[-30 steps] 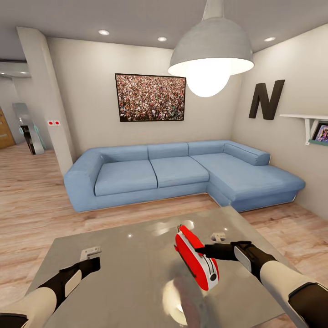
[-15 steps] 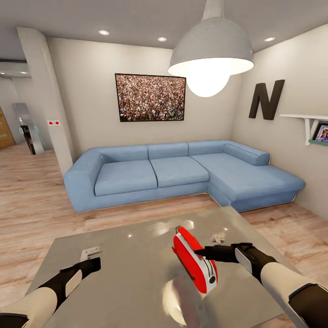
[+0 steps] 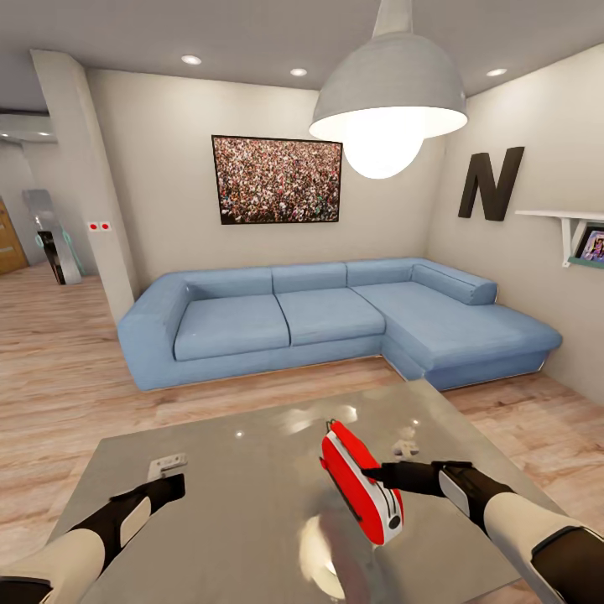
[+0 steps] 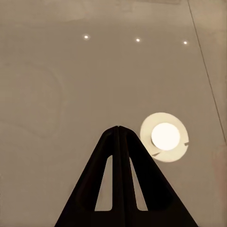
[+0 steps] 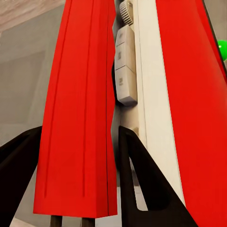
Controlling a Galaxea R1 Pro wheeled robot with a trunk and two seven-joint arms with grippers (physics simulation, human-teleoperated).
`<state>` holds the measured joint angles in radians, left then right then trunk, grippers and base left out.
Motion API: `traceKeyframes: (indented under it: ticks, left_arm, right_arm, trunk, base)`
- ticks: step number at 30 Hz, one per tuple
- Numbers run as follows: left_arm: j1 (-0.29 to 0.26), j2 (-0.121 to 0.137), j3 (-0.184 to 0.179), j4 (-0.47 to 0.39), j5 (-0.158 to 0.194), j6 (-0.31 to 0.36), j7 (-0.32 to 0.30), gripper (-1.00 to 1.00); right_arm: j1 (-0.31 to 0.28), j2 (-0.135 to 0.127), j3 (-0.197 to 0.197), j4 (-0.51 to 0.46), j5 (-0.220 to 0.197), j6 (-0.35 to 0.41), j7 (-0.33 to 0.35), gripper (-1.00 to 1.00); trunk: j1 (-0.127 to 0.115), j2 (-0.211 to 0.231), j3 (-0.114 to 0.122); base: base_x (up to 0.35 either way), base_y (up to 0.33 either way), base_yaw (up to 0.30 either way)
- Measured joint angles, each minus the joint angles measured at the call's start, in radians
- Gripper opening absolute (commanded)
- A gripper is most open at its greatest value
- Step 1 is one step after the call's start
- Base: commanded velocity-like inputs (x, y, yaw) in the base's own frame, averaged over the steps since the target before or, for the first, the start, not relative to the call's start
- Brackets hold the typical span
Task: Turn on the radio receiver that's on the table in the living room.
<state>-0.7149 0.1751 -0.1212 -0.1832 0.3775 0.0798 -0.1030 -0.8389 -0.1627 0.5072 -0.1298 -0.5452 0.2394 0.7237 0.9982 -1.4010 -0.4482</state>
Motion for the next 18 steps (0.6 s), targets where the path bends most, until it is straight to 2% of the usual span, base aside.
traceKeyframes:
  ticks: [6,18]
  left_arm:
    - [0.0,-0.001,0.0,0.0,0.0,0.0,0.001,-1.0]
    - [0.0,-0.005,0.0,0.0,0.0,-0.002,0.002,-1.0]
  right_arm:
    - [0.0,0.0,0.0,0.001,0.0,-0.001,0.0,-1.0]
    - [0.0,-0.003,0.001,0.002,0.001,-0.003,-0.01,-1.0]
  trunk:
    - [0.0,0.0,0.0]
    - [0.046,-0.084,-0.038]
  base:
    - [0.0,0.0,0.0]
    - [0.0,0.0,0.0]
